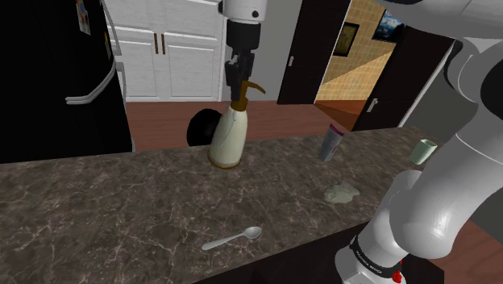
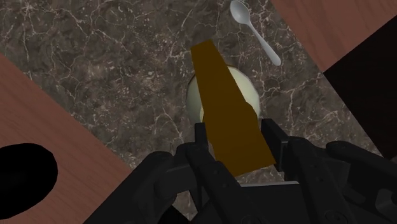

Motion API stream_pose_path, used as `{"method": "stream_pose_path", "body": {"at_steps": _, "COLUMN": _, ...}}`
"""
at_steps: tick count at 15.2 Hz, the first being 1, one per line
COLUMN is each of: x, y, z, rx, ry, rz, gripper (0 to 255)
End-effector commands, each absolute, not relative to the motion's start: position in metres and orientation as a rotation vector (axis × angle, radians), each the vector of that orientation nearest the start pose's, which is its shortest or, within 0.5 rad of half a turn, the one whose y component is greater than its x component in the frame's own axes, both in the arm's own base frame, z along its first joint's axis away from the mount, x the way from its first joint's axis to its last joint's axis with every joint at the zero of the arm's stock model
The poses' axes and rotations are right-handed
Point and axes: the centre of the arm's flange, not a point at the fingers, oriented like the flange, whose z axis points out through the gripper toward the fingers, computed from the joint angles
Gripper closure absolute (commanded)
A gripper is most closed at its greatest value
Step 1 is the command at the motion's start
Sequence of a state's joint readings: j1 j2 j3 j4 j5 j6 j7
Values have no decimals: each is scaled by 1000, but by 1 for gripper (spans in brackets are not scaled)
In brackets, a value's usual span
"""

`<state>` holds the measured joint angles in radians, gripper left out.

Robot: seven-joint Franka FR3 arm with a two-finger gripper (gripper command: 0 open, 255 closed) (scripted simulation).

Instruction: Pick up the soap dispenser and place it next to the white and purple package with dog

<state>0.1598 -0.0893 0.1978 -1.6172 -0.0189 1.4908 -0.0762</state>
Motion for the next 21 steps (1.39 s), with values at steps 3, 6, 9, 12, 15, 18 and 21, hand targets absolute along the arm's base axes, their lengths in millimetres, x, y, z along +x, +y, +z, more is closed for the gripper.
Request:
{"method": "stream_pose_path", "body": {"at_steps": 3, "x": 485, "y": 184, "z": 665, "rx": -3109, "ry": -681, "rz": 53, "gripper": 255}}
{"method": "stream_pose_path", "body": {"at_steps": 6, "x": 485, "y": 184, "z": 681, "rx": -3109, "ry": -681, "rz": 53, "gripper": 255}}
{"method": "stream_pose_path", "body": {"at_steps": 9, "x": 485, "y": 184, "z": 697, "rx": -3109, "ry": -681, "rz": 53, "gripper": 255}}
{"method": "stream_pose_path", "body": {"at_steps": 12, "x": 485, "y": 184, "z": 713, "rx": -3109, "ry": -681, "rz": 53, "gripper": 255}}
{"method": "stream_pose_path", "body": {"at_steps": 15, "x": 485, "y": 184, "z": 729, "rx": -3109, "ry": -681, "rz": 53, "gripper": 255}}
{"method": "stream_pose_path", "body": {"at_steps": 18, "x": 485, "y": 184, "z": 744, "rx": -3109, "ry": -681, "rz": 53, "gripper": 255}}
{"method": "stream_pose_path", "body": {"at_steps": 21, "x": 483, "y": 171, "z": 755, "rx": -3109, "ry": -681, "rz": 53, "gripper": 255}}
